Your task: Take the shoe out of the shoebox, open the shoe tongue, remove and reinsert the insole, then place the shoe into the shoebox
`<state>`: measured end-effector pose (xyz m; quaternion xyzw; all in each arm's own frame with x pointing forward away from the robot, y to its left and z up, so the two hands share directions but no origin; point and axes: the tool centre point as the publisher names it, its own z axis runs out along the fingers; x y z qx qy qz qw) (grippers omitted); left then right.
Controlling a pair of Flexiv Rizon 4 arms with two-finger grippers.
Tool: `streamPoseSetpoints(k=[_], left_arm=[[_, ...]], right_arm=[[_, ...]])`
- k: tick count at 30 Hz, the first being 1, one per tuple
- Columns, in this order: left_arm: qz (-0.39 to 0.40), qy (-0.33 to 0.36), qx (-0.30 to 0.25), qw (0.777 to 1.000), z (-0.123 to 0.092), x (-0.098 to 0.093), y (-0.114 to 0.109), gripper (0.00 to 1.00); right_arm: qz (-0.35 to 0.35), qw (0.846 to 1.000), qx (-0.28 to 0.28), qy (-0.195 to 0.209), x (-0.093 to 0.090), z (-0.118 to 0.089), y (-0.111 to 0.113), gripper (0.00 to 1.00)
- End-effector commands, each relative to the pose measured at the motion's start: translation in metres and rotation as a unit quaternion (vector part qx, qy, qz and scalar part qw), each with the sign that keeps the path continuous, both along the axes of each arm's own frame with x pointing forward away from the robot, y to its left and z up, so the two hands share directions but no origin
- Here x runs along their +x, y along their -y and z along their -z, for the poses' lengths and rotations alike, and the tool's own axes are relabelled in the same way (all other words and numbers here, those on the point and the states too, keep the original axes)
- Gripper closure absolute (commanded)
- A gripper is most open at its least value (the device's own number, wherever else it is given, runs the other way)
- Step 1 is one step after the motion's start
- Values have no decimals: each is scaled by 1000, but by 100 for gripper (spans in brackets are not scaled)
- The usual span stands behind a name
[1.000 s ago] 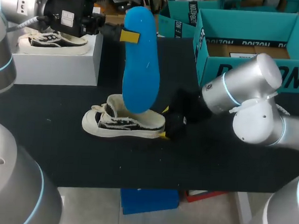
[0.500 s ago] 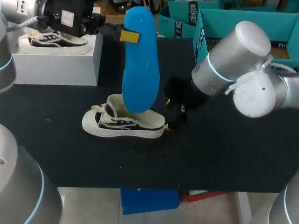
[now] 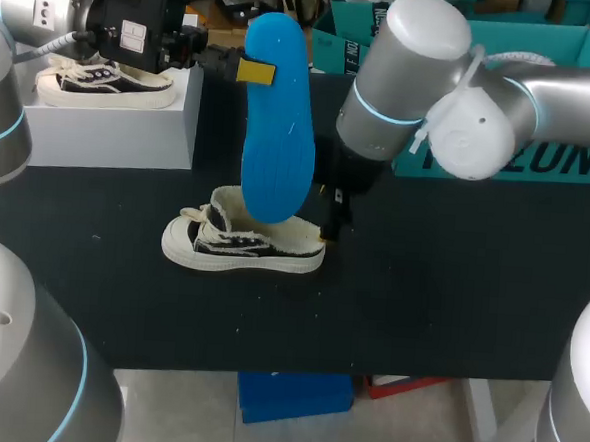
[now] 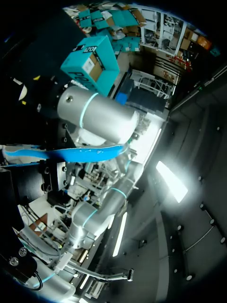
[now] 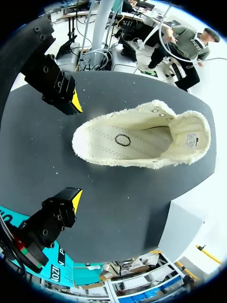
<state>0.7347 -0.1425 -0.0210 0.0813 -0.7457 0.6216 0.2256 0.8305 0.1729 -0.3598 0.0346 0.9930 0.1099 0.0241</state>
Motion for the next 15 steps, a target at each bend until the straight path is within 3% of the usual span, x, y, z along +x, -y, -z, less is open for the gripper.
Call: streamPoseSetpoints(k=[1, 15], left_arm=[[-1, 1, -1, 1000, 1, 0, 1, 100], [-1, 1, -1, 1000, 1, 0, 1, 100]], right_arm=[[1, 997, -82, -6, 2, 1, -9, 0], [-10, 996, -83, -8, 2, 2, -26, 0]])
